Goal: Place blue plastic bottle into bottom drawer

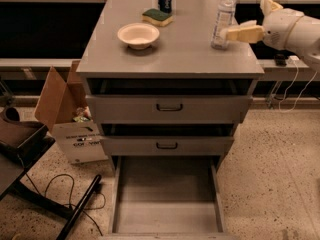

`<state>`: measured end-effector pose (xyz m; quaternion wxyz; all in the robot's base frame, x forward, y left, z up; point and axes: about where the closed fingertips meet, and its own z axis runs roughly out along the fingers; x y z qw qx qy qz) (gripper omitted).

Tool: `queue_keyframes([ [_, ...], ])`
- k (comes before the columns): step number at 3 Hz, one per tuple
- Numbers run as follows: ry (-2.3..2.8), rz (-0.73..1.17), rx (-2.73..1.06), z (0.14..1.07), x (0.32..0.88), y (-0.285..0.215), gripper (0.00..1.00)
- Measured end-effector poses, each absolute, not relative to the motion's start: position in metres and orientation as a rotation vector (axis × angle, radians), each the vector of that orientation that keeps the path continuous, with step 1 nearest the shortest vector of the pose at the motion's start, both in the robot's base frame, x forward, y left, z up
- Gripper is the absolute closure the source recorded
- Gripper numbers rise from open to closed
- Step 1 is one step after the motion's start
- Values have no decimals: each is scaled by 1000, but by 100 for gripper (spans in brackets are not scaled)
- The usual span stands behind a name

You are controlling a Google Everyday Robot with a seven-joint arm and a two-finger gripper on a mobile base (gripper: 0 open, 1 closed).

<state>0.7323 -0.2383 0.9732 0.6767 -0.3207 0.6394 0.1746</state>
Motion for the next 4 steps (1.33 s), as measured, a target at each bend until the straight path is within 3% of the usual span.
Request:
queue_keyframes([
  [1,1456,363,-478,965,805,-243,0],
  [2,1463,319,-351,960,842,-250,0],
  [4,1498,259,-310,953,868,-244,42],
])
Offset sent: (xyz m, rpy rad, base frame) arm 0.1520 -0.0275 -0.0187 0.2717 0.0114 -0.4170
